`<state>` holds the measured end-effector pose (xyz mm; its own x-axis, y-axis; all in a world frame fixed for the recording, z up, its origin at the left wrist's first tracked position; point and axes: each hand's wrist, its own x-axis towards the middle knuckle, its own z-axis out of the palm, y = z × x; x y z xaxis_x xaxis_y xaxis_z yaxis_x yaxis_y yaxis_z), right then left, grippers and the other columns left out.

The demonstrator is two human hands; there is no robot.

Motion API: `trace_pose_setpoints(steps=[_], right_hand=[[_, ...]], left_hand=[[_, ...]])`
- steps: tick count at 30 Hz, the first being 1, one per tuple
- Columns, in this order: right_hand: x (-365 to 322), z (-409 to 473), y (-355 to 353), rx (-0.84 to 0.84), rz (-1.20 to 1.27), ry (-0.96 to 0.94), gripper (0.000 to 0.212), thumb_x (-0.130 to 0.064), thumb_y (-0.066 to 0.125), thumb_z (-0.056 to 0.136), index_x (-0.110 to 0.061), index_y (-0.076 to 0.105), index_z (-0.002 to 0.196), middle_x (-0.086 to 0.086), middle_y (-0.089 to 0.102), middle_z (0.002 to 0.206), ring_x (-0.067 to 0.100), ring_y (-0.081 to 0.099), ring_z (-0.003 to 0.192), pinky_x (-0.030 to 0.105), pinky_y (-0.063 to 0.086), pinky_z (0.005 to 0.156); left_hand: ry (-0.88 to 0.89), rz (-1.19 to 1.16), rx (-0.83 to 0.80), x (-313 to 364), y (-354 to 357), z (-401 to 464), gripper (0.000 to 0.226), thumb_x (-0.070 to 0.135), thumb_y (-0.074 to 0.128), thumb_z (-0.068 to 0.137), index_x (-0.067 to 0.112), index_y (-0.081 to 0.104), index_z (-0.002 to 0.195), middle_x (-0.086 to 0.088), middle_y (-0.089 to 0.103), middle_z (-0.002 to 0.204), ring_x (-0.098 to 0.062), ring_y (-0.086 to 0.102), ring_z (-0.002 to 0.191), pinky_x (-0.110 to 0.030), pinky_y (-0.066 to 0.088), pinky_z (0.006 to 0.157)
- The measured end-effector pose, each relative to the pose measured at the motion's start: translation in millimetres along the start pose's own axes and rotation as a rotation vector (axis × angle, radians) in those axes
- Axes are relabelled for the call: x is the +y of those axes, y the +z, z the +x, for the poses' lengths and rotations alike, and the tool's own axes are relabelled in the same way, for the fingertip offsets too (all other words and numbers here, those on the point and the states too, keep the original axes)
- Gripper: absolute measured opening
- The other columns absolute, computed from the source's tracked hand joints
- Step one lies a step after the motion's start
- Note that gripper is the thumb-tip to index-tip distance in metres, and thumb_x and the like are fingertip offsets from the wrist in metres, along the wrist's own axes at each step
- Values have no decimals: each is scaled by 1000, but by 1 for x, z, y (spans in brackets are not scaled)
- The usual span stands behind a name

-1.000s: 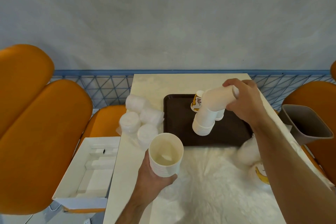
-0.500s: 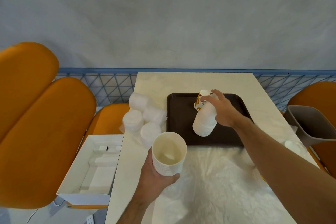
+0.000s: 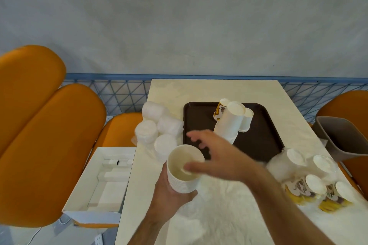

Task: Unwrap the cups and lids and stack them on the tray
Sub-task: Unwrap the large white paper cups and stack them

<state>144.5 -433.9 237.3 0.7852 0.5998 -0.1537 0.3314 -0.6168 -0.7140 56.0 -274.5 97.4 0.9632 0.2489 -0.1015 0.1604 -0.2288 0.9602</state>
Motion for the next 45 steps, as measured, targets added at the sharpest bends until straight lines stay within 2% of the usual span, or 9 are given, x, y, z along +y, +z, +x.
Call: trace_pose_setpoints(steps=[3, 5, 9, 14, 20, 25, 31, 38, 45], right_hand=[[1, -3, 28, -66, -150, 6, 103, -58, 85, 66, -35, 31, 150, -19, 33, 143, 7, 35, 129, 32, 41, 108], [1, -3, 33, -48, -209, 13, 106, -56, 86, 66, -35, 27, 152, -17, 30, 147, 10, 33, 131, 37, 42, 110], [0, 0, 31, -7, -268, 2, 102, -55, 87, 65, -33, 35, 149, -14, 38, 143, 11, 44, 125, 35, 48, 105], [2, 3, 32, 65, -282, -23, 92, -56, 85, 60, -30, 44, 138, -13, 43, 126, 12, 51, 108, 28, 52, 90], [-5, -7, 25, 153, 133, -15, 84, -43, 89, 58, -43, 43, 128, -24, 52, 118, 4, 56, 107, 36, 56, 89], [-19, -25, -3, 388, 470, -117, 101, -47, 92, 47, -42, 44, 136, -27, 60, 118, 2, 62, 113, 26, 55, 92], [-8, -32, 2, 494, 491, -161, 106, -42, 93, 48, -40, 40, 140, -30, 54, 121, 4, 57, 117, 17, 53, 88], [28, -35, 33, 518, 560, -40, 97, -46, 90, 52, -31, 46, 137, -11, 64, 121, 15, 63, 115, 38, 58, 92], [4, -37, 18, 683, 657, -197, 100, -47, 90, 56, -23, 43, 141, -8, 63, 126, 21, 61, 121, 33, 54, 96]], left_hand=[[23, 23, 13, 12, 1, -2, 87, 11, 97, 54, 41, 43, 116, 28, 58, 110, 8, 56, 108, 2, 41, 78], [39, 40, 16, 20, 2, -4, 82, 10, 96, 56, 40, 42, 110, 28, 50, 112, 5, 54, 105, 6, 37, 76], [26, 88, 7, 21, 3, -4, 84, 19, 97, 56, 41, 39, 112, 30, 47, 110, 4, 54, 103, 8, 35, 75], [41, 128, 10, 17, 2, -3, 92, 25, 97, 56, 35, 35, 124, 33, 45, 107, 34, 41, 98, 9, 31, 70], [-26, 74, -13, 0, 4, 1, 96, 31, 97, 52, 40, 42, 130, 25, 60, 117, 7, 57, 109, 0, 43, 74], [-11, 8, -4, -1, 2, -1, 98, 21, 97, 52, 48, 41, 128, 34, 60, 114, 14, 55, 106, -3, 47, 72], [11, -22, 3, -2, 2, -2, 97, 12, 98, 52, 46, 43, 124, 38, 58, 113, 10, 57, 107, -4, 46, 77], [20, -39, 21, -7, 1, -2, 95, 20, 99, 48, 38, 48, 126, 24, 64, 114, 0, 60, 111, -7, 47, 83], [24, -27, 27, -3, 2, -2, 93, 14, 99, 48, 41, 47, 120, 16, 63, 117, 8, 57, 106, -1, 44, 78]])
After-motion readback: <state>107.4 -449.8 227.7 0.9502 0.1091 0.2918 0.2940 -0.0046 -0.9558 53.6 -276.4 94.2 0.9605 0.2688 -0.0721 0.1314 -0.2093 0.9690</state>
